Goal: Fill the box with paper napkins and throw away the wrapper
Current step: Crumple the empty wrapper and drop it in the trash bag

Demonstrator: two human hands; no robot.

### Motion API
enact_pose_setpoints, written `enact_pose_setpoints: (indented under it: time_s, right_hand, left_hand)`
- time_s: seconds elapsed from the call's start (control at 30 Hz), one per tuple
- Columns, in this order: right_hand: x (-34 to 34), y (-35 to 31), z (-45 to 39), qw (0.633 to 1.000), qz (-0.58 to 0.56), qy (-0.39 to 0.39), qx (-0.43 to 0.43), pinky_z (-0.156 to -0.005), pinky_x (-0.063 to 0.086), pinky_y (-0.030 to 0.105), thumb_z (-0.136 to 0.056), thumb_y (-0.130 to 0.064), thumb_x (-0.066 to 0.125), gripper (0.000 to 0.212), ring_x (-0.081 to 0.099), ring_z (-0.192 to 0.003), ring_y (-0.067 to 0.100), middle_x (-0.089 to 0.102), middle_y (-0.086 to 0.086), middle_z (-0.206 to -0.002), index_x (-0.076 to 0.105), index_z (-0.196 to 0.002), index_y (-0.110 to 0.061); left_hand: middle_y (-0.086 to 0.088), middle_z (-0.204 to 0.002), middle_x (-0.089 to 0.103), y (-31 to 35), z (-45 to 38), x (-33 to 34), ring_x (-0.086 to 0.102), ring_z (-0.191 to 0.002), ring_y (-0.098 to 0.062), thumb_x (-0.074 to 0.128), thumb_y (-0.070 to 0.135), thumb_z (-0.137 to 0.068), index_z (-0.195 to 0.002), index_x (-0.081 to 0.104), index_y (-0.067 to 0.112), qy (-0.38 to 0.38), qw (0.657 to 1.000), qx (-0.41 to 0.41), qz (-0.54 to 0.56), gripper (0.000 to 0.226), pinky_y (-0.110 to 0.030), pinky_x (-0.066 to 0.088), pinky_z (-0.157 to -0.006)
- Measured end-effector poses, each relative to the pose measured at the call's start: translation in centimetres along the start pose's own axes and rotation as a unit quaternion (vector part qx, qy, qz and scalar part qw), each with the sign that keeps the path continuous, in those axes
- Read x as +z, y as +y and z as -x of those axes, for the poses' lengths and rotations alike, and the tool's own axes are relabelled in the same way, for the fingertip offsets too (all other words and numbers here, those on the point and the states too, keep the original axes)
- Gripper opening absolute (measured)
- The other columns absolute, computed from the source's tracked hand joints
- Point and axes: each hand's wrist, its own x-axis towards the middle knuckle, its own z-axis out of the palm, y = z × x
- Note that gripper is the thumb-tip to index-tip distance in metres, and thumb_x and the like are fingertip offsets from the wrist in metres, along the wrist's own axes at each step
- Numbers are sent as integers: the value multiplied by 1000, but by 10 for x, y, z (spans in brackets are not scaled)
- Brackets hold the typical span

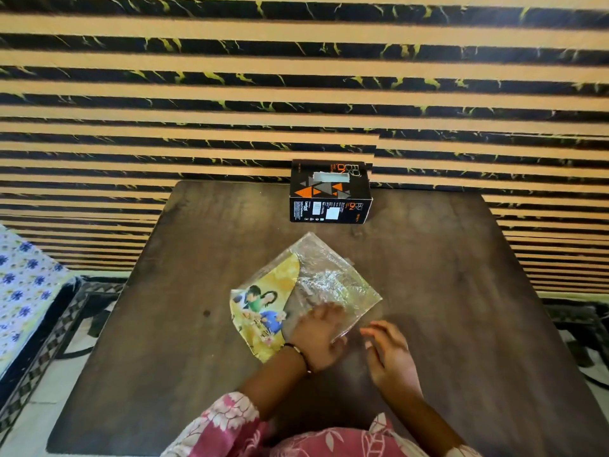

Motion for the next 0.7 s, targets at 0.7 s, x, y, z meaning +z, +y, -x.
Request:
enact_pose_setpoints:
  time_s: [0.7]
  right_hand:
    - [28,-26,-19,955,136,-262,-18,-116,19,33,-93,-30,44,61,6,-146,19,4,-5,-159,18,-148,-23]
  left_hand:
    - [-13,-153,17,-42,47,-3,23,-139,-31,48,50,-85,-144,18,22,-16,981,-189,-36,72,-43,30,-112]
